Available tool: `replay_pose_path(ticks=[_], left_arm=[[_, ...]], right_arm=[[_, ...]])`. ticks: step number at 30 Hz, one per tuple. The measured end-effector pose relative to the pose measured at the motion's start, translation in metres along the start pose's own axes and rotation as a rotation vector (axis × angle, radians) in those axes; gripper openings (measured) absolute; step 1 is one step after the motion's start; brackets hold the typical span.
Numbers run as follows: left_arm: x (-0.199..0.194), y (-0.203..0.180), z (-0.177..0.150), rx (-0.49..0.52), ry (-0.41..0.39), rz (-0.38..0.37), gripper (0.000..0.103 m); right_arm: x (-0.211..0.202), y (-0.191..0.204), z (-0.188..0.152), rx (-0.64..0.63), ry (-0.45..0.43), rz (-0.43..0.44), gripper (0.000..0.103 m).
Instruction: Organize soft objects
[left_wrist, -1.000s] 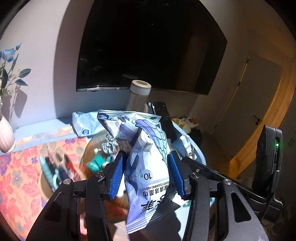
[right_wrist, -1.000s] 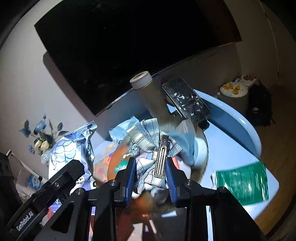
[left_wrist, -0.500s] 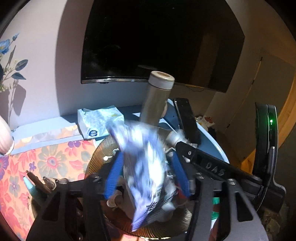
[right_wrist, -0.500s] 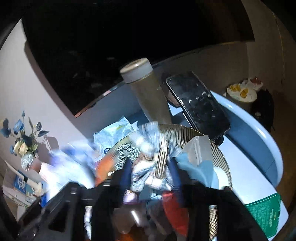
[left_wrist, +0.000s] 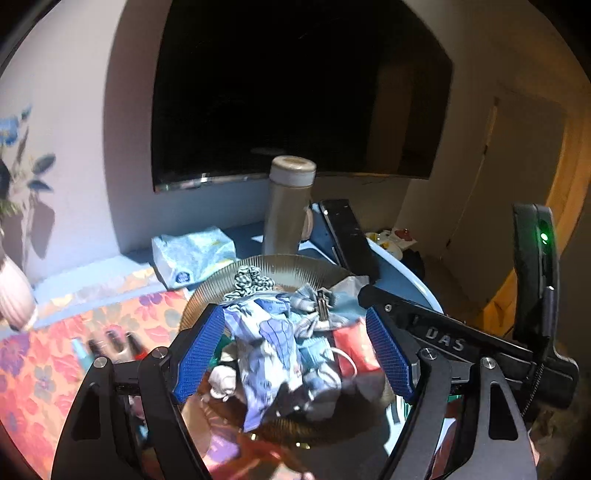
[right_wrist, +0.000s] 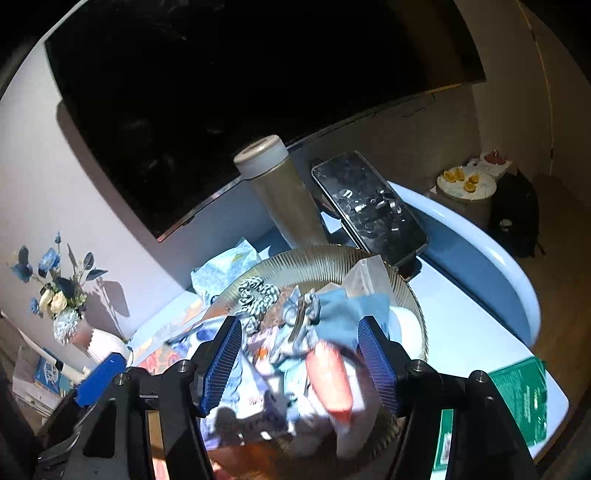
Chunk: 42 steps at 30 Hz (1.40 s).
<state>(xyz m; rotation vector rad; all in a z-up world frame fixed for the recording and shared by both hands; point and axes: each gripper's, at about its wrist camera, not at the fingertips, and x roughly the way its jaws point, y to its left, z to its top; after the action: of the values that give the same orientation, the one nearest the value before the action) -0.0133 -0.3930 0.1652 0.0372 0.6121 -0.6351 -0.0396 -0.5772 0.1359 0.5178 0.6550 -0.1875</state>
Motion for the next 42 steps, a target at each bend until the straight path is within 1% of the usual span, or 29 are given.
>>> replay_pose_path(ticks=[2,5,8,10,14,16,17,21,27,30,35,37,39,42], left_arm=[[-0.013,-0.005,-0.004,0.022,-0.013,0.006,0.078],[-0.037,-0.013,-0.013,0.052,-0.034,0.045,0.078],[-0.059,-0.016,-0.023,0.076,-0.041,0.114,0.078],[-0.074,-0.012,-0.033,0.072,-0.028,0.156,0.078],[-0.097,0.003,-0.053,0.053,-0.028,0.199,0.078],[-0.110,0.014,-0.062,0.050,-0.030,0.243,0.078],[-0.114,0.018,-0.065,0.048,-0.030,0.252,0.078],[-0.139,0.040,-0.075,0.030,-0.044,0.300,0.078],[-0.173,0.082,-0.087,-0.014,-0.075,0.385,0.078],[-0.188,0.107,-0.090,-0.035,-0.089,0.447,0.078],[-0.222,0.158,-0.087,-0.098,-0.143,0.571,0.078],[-0.236,0.180,-0.086,-0.123,-0.172,0.608,0.079],[-0.245,0.201,-0.087,-0.150,-0.190,0.628,0.083],[-0.241,0.222,-0.093,-0.175,-0.201,0.641,0.088]], right_arm=[[-0.010,0.003,-0.006,-0.004,-0.013,-0.001,0.064],[-0.027,0.010,-0.019,-0.032,-0.038,-0.023,0.064],[-0.040,0.019,-0.031,-0.051,-0.037,-0.018,0.064],[-0.049,0.024,-0.042,-0.059,-0.035,-0.012,0.064],[-0.060,0.038,-0.065,-0.086,-0.045,-0.020,0.064],[-0.061,0.047,-0.079,-0.105,-0.024,-0.016,0.064],[-0.060,0.052,-0.084,-0.107,-0.013,-0.010,0.064],[-0.055,0.075,-0.105,-0.129,0.028,0.025,0.064],[-0.054,0.126,-0.126,-0.215,0.039,0.072,0.064],[-0.055,0.153,-0.137,-0.278,0.035,0.097,0.064],[-0.049,0.211,-0.154,-0.399,0.023,0.160,0.065],[-0.044,0.232,-0.159,-0.437,0.019,0.185,0.068],[-0.039,0.251,-0.165,-0.467,0.007,0.211,0.079],[-0.024,0.277,-0.177,-0.518,-0.047,0.222,0.080]])
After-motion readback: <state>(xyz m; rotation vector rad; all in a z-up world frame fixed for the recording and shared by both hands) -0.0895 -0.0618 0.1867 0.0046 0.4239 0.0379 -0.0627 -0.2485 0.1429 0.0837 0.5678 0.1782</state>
